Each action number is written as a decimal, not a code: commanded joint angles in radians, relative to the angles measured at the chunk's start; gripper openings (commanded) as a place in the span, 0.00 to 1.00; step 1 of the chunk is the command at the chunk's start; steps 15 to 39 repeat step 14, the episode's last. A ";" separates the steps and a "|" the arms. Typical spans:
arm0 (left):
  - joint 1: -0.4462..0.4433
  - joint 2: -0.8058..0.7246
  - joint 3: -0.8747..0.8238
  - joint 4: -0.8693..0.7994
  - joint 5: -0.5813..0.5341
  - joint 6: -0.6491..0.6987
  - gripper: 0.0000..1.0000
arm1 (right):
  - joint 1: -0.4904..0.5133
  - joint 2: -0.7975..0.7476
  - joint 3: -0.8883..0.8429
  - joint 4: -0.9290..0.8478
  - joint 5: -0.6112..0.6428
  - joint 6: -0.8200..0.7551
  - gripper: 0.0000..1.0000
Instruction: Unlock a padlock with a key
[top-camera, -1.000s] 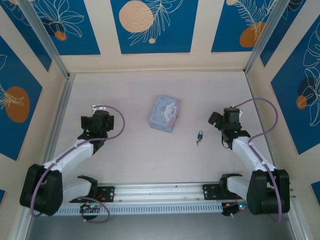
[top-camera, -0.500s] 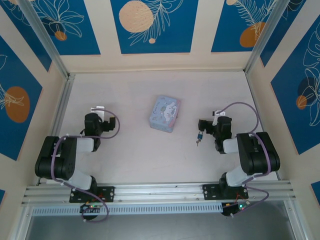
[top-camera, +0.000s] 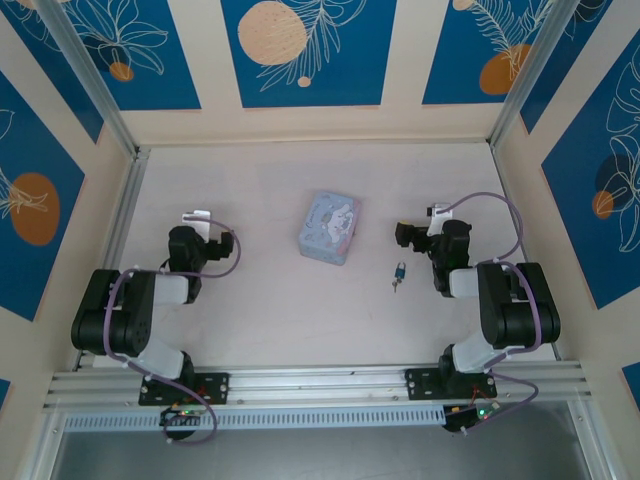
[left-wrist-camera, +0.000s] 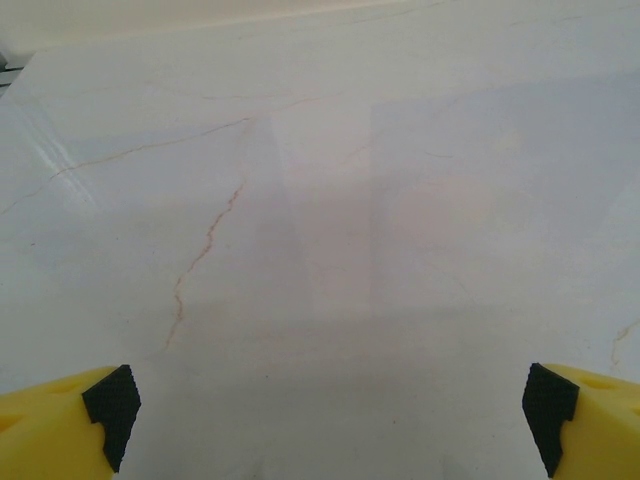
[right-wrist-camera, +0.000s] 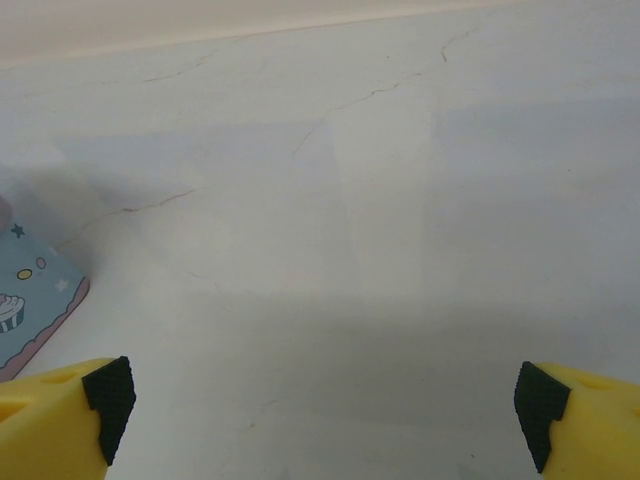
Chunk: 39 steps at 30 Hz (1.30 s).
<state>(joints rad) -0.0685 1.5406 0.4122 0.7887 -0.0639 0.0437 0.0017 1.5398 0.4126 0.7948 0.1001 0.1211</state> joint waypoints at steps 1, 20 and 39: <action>-0.004 0.003 -0.004 0.037 -0.010 -0.004 0.99 | 0.001 -0.017 -0.001 0.024 -0.009 -0.026 0.99; -0.005 -0.005 -0.015 0.050 -0.011 -0.004 0.99 | -0.002 -0.017 0.000 0.017 -0.018 -0.024 0.99; -0.005 -0.005 -0.015 0.050 -0.011 -0.004 0.99 | -0.002 -0.017 0.000 0.017 -0.018 -0.024 0.99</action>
